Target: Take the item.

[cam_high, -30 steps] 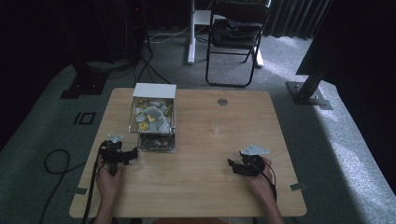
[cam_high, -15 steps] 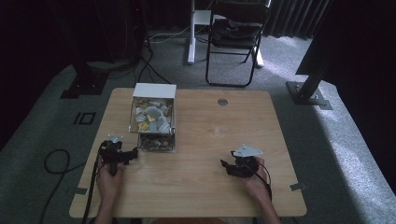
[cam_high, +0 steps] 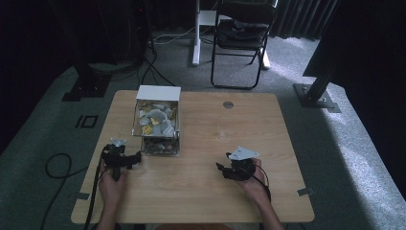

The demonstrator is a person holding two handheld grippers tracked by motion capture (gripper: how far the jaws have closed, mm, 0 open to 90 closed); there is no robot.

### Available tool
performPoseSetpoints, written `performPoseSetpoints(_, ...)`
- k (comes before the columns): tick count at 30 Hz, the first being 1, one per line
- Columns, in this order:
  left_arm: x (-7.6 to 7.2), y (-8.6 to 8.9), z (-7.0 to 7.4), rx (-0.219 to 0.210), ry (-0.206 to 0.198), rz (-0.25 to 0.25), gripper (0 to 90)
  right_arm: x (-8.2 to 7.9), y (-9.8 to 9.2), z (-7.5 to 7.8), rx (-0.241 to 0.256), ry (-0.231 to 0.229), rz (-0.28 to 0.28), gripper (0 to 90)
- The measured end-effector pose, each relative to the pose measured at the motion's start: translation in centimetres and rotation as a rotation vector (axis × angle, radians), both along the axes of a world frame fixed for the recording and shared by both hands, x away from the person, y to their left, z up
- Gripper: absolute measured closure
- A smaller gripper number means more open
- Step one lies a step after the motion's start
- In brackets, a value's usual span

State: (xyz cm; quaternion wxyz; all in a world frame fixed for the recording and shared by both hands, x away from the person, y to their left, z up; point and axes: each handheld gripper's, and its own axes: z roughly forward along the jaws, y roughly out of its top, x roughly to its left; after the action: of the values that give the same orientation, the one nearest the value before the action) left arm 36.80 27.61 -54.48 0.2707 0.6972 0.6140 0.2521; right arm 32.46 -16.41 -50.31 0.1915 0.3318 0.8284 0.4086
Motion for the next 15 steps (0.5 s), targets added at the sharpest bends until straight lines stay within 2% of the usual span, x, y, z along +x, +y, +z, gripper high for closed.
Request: performPoseSetpoints(15, 0.0, 0.0, 0.0, 0.0, 0.0, 0.0, 5.5, 0.5, 3.3, 1.0, 0.006, -0.025, 0.07, 42.8)
